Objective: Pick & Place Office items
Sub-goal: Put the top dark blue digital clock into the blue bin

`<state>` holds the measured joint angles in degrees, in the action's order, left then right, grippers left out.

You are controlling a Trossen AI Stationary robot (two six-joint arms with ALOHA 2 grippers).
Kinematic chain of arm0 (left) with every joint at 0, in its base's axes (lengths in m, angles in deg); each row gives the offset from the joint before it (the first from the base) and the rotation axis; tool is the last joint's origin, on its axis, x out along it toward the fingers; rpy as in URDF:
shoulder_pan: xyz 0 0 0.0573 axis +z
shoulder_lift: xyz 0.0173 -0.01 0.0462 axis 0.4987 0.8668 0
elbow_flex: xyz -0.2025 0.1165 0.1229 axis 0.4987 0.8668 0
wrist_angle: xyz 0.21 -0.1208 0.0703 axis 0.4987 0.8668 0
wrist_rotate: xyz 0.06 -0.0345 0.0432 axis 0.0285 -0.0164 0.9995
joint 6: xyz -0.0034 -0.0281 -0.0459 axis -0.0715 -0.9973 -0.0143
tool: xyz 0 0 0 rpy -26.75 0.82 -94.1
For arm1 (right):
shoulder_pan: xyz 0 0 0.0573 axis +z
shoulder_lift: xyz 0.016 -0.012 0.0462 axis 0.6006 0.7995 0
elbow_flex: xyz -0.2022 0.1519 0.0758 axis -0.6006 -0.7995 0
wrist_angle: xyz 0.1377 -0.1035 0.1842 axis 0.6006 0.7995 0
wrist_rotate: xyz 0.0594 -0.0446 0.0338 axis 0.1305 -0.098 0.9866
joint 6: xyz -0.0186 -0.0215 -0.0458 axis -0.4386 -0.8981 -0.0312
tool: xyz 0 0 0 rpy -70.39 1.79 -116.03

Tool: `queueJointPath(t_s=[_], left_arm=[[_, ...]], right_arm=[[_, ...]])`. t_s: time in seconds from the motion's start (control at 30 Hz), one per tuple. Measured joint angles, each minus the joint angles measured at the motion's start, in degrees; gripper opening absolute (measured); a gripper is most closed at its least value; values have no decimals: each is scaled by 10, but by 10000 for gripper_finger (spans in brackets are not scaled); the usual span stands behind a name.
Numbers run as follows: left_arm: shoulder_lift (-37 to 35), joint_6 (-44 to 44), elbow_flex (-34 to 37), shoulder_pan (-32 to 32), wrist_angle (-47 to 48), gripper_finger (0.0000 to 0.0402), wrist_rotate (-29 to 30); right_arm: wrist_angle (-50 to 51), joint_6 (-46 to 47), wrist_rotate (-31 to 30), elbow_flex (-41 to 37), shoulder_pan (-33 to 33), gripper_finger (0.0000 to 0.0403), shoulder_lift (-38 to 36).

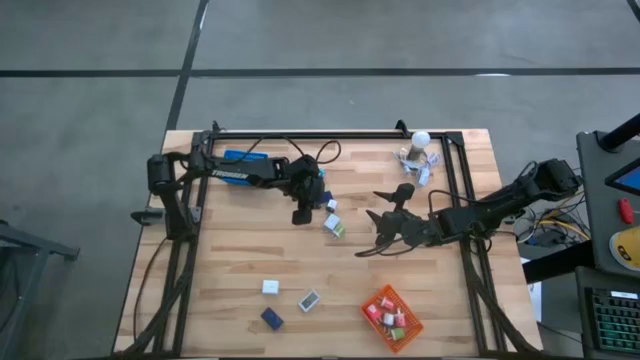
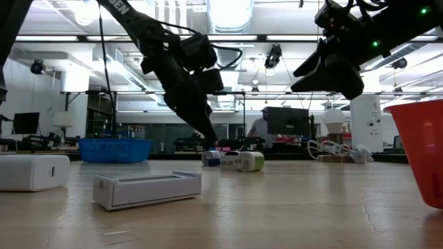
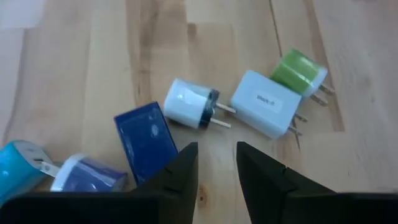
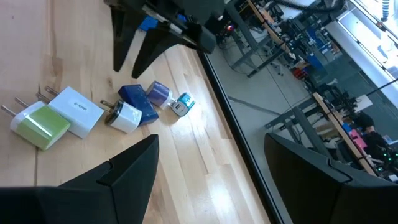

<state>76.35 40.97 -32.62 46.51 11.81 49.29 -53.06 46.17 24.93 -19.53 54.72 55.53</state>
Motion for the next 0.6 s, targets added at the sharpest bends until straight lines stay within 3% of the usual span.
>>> queueJointPath(t_s=[0.23, 0.47, 0.6], left_arm=[[-1, 0, -1, 0, -15, 157, 48], [-1, -34, -2, -8, -32, 162, 22], [-1, -63, -2, -14, -36, 192, 24]], right_arm=[[0, 0, -1, 0, -4, 286, 0], [0, 0, -1, 0, -4, 286, 0], [0, 0, -1, 0, -4, 286, 0]])
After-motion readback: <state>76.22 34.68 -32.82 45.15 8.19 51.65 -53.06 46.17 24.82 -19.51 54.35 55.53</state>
